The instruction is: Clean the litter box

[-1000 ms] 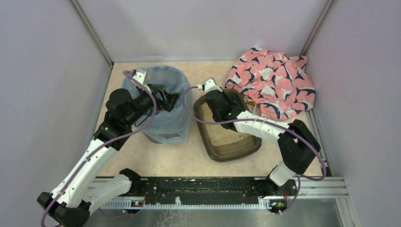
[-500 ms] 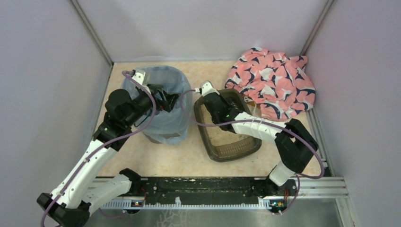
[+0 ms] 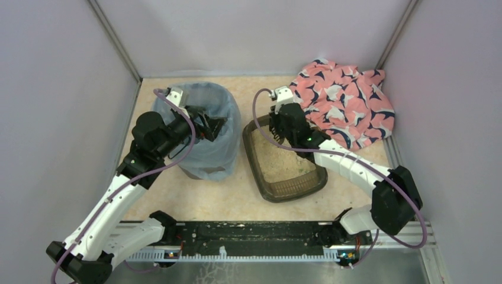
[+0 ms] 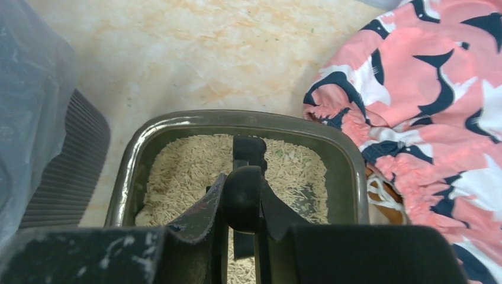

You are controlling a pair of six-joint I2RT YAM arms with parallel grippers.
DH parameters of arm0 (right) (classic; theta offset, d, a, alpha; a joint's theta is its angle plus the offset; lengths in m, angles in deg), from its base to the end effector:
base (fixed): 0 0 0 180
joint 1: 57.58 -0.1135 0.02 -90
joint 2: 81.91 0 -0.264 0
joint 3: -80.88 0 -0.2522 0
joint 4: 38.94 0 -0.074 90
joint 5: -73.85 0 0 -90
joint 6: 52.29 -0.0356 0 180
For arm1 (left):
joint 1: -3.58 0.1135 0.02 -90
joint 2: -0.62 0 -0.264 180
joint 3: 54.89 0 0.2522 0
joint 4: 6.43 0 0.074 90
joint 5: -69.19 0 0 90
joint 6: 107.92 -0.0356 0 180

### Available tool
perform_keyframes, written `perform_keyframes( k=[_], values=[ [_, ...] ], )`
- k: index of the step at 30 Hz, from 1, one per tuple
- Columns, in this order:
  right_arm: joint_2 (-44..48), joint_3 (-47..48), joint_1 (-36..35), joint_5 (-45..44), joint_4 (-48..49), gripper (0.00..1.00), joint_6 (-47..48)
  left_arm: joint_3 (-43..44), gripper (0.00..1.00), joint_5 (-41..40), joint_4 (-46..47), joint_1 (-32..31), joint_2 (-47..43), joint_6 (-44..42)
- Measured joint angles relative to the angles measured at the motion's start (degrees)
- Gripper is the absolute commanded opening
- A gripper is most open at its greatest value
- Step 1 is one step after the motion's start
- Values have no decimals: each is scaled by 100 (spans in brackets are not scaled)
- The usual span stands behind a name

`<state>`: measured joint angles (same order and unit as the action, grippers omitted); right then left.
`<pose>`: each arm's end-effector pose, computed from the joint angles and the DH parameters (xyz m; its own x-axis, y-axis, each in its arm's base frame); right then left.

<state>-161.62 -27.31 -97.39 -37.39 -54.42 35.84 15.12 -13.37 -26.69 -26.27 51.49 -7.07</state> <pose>0.2549 0.1956 0.2961 -0.3158 -0.2236 -0.9221 -0.3312 0.9367 -0.1137 0.1720 -0.1040 0.3988 -0.1307 -0.1402 -0.9815 0.5918 0.7832 -0.1907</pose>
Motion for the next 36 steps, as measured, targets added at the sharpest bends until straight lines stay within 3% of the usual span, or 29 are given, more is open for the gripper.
perform_keyframes(
  k=[13, 20, 36],
  values=[
    [208, -826, 898, 1204, 883, 0, -927, -81, 99, 127, 0, 0, -9, 116],
    [240, -1349, 1604, 2297, 1519, 0, -1882, -83, 99, 205, 0, 0, 13, 166],
    [184, -2208, 1668, 3322, 2516, 0, -3014, -83, 99, 538, 11, 0, 168, 420]
  ],
)
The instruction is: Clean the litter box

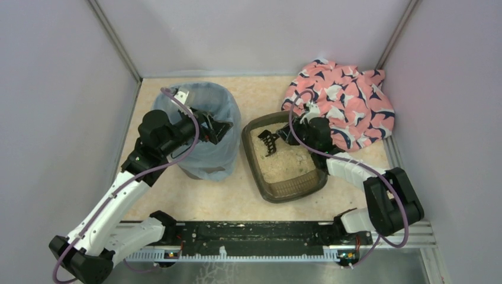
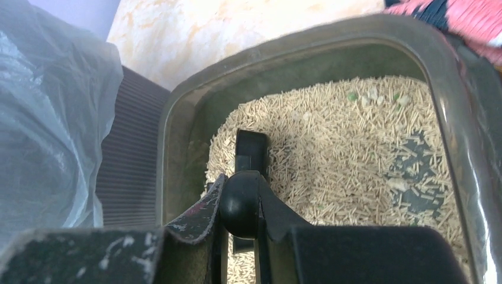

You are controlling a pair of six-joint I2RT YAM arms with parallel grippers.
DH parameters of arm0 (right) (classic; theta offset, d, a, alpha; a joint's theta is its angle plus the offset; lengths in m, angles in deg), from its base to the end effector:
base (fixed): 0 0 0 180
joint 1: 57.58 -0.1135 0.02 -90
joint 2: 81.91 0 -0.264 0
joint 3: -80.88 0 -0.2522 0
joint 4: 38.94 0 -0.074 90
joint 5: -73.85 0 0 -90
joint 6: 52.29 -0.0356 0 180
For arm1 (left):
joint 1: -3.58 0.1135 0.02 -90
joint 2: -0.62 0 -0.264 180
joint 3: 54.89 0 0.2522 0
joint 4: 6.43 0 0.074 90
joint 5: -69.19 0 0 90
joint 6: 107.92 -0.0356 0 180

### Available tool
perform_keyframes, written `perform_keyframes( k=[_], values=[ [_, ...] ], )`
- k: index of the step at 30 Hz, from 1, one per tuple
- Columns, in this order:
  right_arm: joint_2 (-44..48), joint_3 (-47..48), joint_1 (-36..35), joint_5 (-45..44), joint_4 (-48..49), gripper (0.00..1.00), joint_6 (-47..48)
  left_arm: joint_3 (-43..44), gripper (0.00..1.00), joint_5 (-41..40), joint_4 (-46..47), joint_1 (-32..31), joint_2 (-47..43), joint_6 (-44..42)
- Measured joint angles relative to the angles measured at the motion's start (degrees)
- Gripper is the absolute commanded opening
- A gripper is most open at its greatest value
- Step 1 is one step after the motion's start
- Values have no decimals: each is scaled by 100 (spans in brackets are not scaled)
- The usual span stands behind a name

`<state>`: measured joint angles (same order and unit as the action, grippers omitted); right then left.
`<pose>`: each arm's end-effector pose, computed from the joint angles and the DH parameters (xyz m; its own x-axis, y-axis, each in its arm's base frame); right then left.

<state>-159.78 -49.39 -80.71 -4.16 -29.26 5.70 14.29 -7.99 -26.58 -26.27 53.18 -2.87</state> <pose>0.2639 0.1208 0.2182 -0.5466 0.3303 -0.7695 -0.3251 0.7631 0.5586 0.1779 -0.1112 0.3886 -0.2275 -0.1614 -0.9603 0.6403 0.7182 -0.2724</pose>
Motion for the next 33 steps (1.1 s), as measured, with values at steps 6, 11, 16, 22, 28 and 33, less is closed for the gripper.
perform_keyframes(
  k=[6, 11, 16, 22, 28, 33],
  values=[
    [2, -284, 133, 555, 151, 0, -479, 0, 99, 118, 0, 0, 94, 94],
    [46, -522, 549, 1113, 170, 0, -839, 0, 99, 157, 33, 0, 94, 173],
    [146, -669, 1060, 1685, 142, 0, -1132, 0, 99, 162, 42, 0, 96, 186],
    [223, -804, 1478, 2275, 428, 0, -1530, 0, 99, 160, 39, 0, 105, 184],
    [415, -824, 1904, 2625, 417, 0, -1631, 0, 99, 155, 37, 0, 107, 177],
    [522, -824, 2559, 2846, 472, 0, -1683, 0, 99, 129, 35, 0, 107, 142]
  ],
)
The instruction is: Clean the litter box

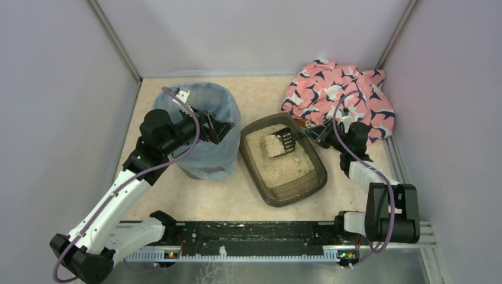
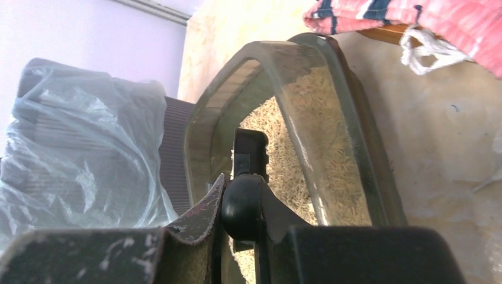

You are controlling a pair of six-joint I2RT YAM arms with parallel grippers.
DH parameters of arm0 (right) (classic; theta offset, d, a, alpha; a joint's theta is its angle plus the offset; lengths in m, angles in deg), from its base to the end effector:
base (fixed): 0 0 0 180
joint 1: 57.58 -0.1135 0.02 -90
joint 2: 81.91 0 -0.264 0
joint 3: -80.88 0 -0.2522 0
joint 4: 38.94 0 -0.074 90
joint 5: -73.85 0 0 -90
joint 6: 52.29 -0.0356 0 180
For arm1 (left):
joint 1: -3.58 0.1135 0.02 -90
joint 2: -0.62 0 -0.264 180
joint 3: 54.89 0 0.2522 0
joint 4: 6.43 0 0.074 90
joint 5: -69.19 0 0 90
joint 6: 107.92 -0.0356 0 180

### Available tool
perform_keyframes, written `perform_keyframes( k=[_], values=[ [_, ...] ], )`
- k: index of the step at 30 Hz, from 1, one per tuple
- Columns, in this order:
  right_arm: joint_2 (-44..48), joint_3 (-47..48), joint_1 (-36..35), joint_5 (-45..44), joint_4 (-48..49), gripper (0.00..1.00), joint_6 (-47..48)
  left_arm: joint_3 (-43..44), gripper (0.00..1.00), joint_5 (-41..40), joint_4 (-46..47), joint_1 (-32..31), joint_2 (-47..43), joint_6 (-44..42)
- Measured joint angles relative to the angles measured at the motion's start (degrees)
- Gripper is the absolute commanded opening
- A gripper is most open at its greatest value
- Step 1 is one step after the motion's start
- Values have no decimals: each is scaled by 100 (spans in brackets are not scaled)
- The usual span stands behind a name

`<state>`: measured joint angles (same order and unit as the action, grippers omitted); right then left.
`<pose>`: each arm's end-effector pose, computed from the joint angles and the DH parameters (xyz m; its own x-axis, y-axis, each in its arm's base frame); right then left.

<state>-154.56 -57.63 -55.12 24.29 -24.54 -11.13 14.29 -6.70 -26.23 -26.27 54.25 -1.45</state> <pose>0.2546 0.0122 0.2058 -0.6322 0.6007 -0.4894 -0.1700 0.5087 0.8440 0.1818 -0.1144 0.3856 -0.2583 -0.1688 -0.9512 0.6469 0.7011 -0.3001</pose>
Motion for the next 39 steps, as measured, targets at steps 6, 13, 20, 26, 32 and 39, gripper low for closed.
perform_keyframes(
  k=[6, 13, 20, 26, 32, 39],
  values=[
    [-107, -192, 179, 376, 492, 0, -251, 0, 99, 7, 0, 0, 50, -2],
    [-317, -269, 407, 494, 896, 0, -413, 116, 99, 9, -74, 0, 229, -63],
    [-557, -815, 442, 627, 1937, 0, -951, 192, 99, 125, -59, 0, 378, -15],
    [-1687, -1123, 723, 715, 3810, 0, -2050, 332, 99, 146, -94, 0, 573, 2],
    [-2570, -1237, 645, 765, 5318, 0, -2826, 479, 99, 144, -125, 0, 662, 0],
    [-1646, -1235, 667, 675, 4422, 0, -2179, 487, 99, 146, -149, 0, 660, 2]
  ],
)
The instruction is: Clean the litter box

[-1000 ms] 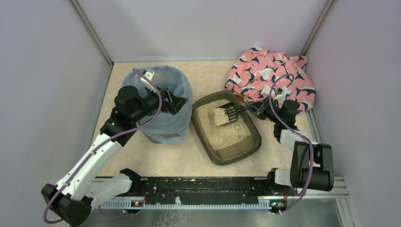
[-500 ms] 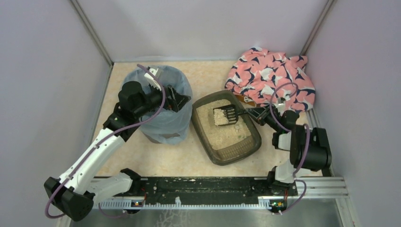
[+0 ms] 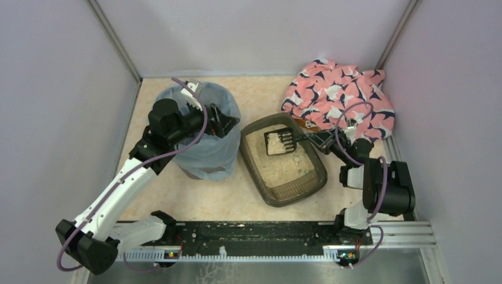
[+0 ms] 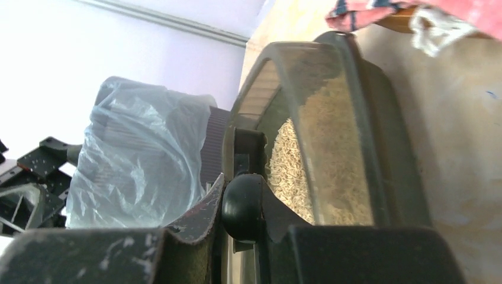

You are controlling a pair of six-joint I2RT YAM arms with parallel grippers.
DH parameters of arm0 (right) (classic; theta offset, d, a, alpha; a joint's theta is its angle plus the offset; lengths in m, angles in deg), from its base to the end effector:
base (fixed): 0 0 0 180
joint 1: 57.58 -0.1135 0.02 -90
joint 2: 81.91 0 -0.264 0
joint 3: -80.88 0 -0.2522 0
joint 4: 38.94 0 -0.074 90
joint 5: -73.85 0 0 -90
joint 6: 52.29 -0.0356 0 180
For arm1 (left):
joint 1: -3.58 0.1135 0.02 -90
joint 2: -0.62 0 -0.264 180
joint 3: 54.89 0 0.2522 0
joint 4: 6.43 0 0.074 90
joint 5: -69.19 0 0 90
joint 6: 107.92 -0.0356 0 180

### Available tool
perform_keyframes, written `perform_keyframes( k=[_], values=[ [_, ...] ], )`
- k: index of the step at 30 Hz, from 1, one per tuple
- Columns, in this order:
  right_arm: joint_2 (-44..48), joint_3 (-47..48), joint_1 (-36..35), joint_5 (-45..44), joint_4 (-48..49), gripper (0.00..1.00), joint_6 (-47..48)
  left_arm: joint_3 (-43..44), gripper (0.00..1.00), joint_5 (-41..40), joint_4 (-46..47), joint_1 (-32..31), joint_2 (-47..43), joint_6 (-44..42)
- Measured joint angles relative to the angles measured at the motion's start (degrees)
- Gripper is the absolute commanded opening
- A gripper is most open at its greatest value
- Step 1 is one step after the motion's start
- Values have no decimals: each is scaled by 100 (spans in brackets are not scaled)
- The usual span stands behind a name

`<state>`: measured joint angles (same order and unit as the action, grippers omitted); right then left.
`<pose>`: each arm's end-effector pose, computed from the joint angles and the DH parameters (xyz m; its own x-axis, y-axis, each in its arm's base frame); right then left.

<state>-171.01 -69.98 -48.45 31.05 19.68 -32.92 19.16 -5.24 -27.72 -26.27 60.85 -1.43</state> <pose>0.2414 -0.0123 0.1568 -0.5892 0.7439 -0.3154 -0.1827 0.2576 0.9488 0.2044 -0.1283 0.3888 -0.3097 -0.1375 -0.9408 0.6491 0.6925 -0.3149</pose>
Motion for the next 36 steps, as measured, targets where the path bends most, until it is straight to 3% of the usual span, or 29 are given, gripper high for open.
perform_keyframes(
  k=[9, 17, 36],
  values=[
    [501, 179, -57, -144, -1003, 0, 614, -2, 99, 72, 96, 0, 26, 39],
    [81, 149, 63, -28, -789, 0, 446, 0, 99, 98, 105, 0, 63, 35],
    [105, 44, -55, -37, -1036, 0, 619, -4, 99, 210, 157, 0, 96, 37]
  ],
)
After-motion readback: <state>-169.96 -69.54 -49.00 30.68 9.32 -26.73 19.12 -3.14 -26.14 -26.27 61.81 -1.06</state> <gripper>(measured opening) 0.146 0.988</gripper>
